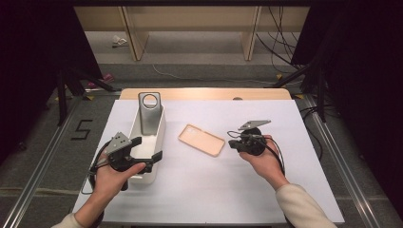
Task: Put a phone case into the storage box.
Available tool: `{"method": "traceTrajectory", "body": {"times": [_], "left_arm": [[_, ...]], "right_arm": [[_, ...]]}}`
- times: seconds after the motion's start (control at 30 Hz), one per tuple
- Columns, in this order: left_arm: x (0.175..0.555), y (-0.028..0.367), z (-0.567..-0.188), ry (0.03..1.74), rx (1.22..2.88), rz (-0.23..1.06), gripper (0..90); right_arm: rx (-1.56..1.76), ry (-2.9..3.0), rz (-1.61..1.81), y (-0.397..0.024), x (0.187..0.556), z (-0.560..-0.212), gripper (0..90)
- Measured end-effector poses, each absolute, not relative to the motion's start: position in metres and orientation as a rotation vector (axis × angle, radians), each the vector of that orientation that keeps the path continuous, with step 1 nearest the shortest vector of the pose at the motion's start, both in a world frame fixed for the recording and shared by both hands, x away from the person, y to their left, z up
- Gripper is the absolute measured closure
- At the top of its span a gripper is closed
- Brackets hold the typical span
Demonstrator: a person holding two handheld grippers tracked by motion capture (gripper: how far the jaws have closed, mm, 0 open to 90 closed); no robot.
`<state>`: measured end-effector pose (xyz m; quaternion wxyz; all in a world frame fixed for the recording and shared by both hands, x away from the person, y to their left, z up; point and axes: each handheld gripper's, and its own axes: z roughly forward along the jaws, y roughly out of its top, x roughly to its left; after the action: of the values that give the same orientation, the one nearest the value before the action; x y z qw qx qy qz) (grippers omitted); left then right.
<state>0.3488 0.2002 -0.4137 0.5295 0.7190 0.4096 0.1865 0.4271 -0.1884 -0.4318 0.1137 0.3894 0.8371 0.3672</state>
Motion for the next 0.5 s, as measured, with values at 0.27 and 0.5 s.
{"method": "traceTrajectory", "body": {"times": [0.27, 0.5], "left_arm": [[0.348, 0.199, -0.414, 0.977, 1.727, 0.453, 3.0], [0.347, 0.199, -0.416, 0.979, 1.732, 0.447, 3.0]], "right_arm": [[1.113, 2.534, 0.963, -0.160, 0.450, -0.447, 90.0], [1.065, 2.590, 0.850, -0.139, 0.458, -0.458, 90.0]]}}
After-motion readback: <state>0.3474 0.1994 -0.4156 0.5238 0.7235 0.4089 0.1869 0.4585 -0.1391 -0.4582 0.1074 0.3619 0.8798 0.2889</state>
